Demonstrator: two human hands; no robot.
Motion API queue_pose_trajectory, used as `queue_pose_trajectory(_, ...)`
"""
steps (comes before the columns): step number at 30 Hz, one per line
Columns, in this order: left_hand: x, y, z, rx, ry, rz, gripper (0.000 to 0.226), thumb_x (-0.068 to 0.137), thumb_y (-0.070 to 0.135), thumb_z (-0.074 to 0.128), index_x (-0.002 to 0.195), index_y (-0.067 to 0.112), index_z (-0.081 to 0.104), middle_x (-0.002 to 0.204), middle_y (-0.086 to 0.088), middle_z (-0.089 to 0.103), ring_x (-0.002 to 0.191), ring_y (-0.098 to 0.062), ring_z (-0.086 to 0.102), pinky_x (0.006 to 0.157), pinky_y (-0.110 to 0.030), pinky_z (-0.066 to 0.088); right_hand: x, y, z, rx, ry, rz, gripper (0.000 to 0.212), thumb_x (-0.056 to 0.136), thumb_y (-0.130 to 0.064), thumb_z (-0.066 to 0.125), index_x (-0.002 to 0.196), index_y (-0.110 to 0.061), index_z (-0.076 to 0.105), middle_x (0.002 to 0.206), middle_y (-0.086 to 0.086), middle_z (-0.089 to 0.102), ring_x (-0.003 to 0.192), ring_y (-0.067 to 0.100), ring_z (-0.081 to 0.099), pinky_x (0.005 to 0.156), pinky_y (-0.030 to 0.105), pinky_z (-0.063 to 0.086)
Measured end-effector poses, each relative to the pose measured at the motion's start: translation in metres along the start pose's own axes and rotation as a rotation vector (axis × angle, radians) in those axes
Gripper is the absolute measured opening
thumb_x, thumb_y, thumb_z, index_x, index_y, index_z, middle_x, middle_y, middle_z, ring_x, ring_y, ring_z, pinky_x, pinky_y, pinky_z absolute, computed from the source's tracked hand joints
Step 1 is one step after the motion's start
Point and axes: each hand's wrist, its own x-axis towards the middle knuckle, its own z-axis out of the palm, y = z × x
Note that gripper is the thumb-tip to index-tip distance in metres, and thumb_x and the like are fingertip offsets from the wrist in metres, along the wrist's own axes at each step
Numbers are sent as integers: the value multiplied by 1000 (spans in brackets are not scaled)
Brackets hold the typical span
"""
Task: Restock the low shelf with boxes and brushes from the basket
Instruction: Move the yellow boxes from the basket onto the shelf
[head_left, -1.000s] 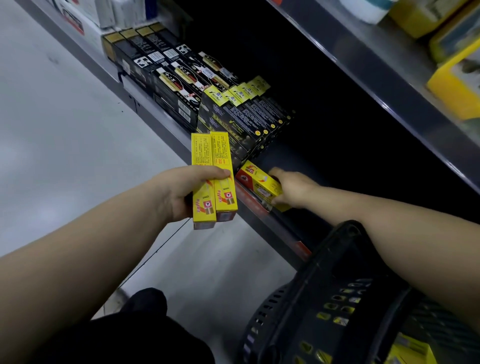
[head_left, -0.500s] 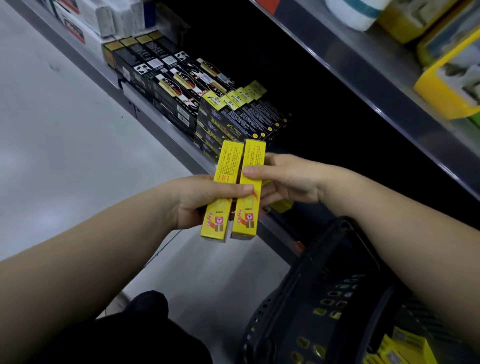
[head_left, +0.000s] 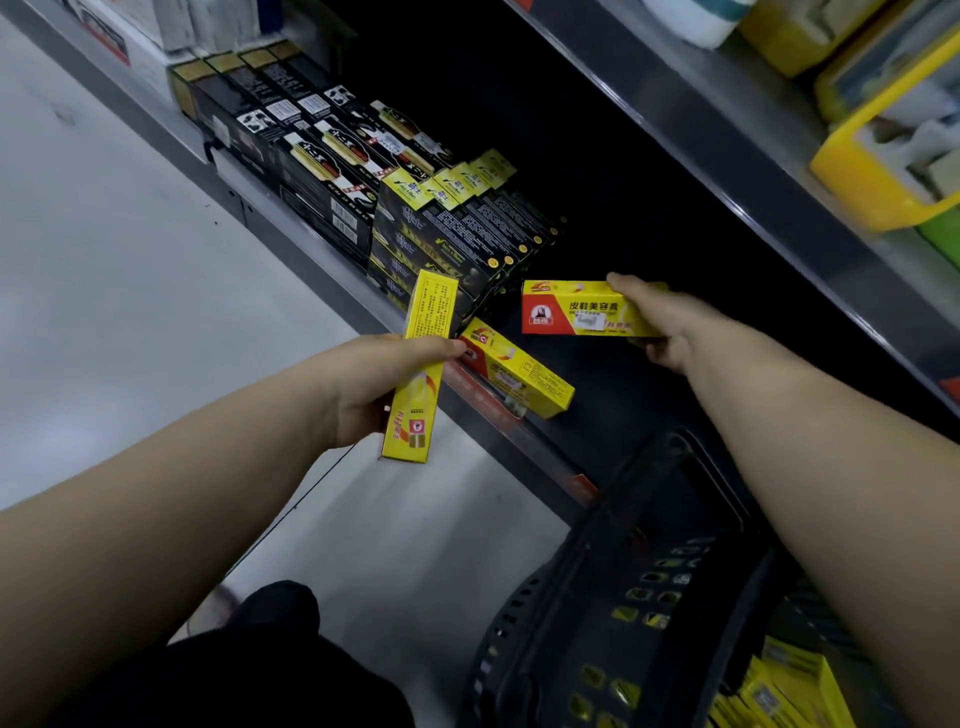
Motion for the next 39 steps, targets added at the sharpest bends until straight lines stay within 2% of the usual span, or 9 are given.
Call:
queue_pose_trajectory(5, 4, -1, 1, -63, -6, -19, 24, 83, 32, 65, 99, 16, 56, 85, -6, 56, 76, -19, 55, 69, -32, 50, 11, 12, 29, -133, 69, -105, 55, 83, -46, 64, 119, -8, 52, 111, 8, 58, 86, 18, 51, 66, 28, 42)
queue_pose_trajectory(10, 7, -1, 1, -105, 10, -31, 20, 84, 31, 62, 97, 16, 55, 86, -7, 57, 78, -19, 56, 68, -32, 50, 10, 20, 42, -313, -92, -17, 55, 90, -48, 53, 124, -6, 47, 120, 13, 53, 109, 28, 55, 78, 36, 53)
queue_pose_trajectory(14, 8, -1, 1, -95, 29, -23, 20, 84, 29, 63, 97, 18, 54, 88, -7, 57, 79, -19, 56, 63, -32, 47, 2, 23, 45, -522, -279, 37, 68, 86, -52, 56, 136, -8, 39, 107, 8, 58, 89, 23, 58, 81, 39, 51)
queue_pose_trajectory(16, 9, -2, 1, -88, 25, -16, 26, 83, 28, 65, 103, 16, 55, 87, -7, 58, 78, -19, 56, 63, -32, 46, 0, 23, 49, -672, -329, -23, 77, 82, -40, 68, 143, -13, 29, 129, 11, 50, 97, 23, 55, 80, 38, 50)
queue_pose_trajectory(20, 10, -4, 2, -57, 7, -13, 33, 80, 27, 67, 108, 13, 56, 85, -6, 58, 76, -18, 56, 63, -32, 47, 1, 24, 51, -862, -351, -140, 80, 80, -18, 73, 144, -17, 26, 132, 13, 48, 107, 27, 55, 87, 39, 52)
queue_pose_trajectory(29, 10, -3, 5, -47, 5, -36, 33, 82, 27, 65, 110, 13, 56, 95, -9, 60, 81, -19, 58, 60, -31, 47, -1, 23, 53, -990, -418, -195, 76, 79, -9, 72, 142, -11, 29, 129, 16, 51, 97, 25, 54, 62, 27, 48)
queue_pose_trajectory(33, 9, -4, 7, -23, -39, -40, 33, 86, 20, 59, 117, 9, 55, 92, -9, 56, 78, -19, 55, 63, -32, 49, -3, 13, 49, -1188, -360, -219, 93, 75, -24, 78, 146, -7, 20, 143, 16, 41, 125, 31, 47, 100, 39, 44)
queue_pose_trajectory(36, 9, -4, 8, 25, -72, -35, 26, 83, 19, 63, 107, 9, 60, 97, -9, 57, 80, -19, 55, 64, -29, 49, -17, -9, 35, -1035, -374, -392, 111, 65, -26, 84, 149, -20, 12, 151, 13, 31, 134, 29, 37, 105, 33, 37)
queue_pose_trajectory(39, 9, 0, 10, 102, -117, -14, 29, 80, 21, 68, 107, 12, 64, 97, -6, 63, 85, -18, 58, 66, -29, 48, -50, -20, 30, -778, -559, -685, 101, 62, -17, 86, 141, -40, 27, 147, 4, 31, 132, 21, 36, 101, 28, 37)
